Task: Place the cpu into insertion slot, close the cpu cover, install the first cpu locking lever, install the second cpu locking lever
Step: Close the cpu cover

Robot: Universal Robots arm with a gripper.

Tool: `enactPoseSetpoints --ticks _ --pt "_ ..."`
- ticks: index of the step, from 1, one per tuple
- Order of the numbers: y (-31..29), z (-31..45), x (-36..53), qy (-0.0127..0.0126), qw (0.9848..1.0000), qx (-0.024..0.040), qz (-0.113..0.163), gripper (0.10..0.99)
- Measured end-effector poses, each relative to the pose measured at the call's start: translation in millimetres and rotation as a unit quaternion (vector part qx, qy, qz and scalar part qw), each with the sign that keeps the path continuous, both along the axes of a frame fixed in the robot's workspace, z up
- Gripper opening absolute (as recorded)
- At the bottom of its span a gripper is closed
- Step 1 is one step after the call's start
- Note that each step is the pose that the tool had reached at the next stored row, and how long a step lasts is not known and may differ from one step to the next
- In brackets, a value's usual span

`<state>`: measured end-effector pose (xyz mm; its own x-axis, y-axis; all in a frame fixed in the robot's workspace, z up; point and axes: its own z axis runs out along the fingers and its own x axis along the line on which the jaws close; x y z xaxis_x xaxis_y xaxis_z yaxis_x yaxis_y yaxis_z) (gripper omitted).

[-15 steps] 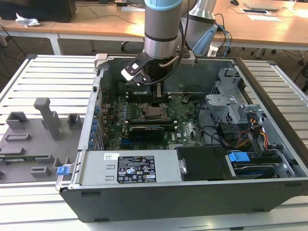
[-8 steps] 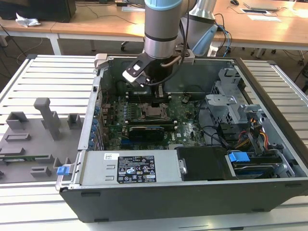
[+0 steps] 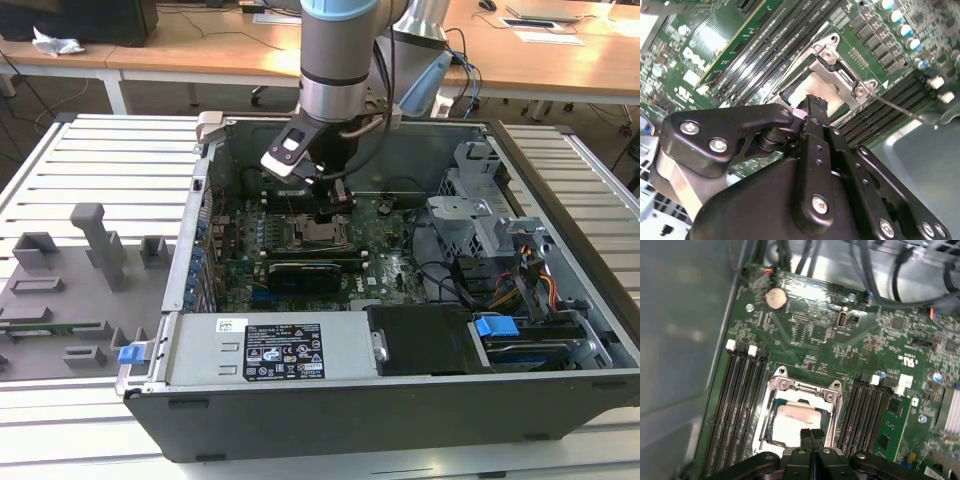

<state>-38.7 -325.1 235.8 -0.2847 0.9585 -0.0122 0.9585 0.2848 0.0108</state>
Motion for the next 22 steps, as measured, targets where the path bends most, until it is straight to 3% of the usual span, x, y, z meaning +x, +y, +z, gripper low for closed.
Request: enactPoseSetpoints --ticks 3,6,9,12,16,22 --pt "0.0 0.0 0.0 0.0000 0.9996 -0.0027 0.029 0.106" --pt "0.0 -0.1 0.0 0.0000 0.9978 -0.0057 0.065 0.106" --pt "0.0 -0.1 0.0 0.0000 0.9933 -0.0097 0.115 0.106" --pt "0.0 -0.1 0.0 -0.0001 0.9897 -0.0114 0.143 0.106" --pt "0.0 -0.2 0.0 -0.0003 0.9829 -0.0133 0.184 0.106" --pt "0.0 -0.2 0.0 -0.0004 0.9699 -0.0171 0.243 0.106"
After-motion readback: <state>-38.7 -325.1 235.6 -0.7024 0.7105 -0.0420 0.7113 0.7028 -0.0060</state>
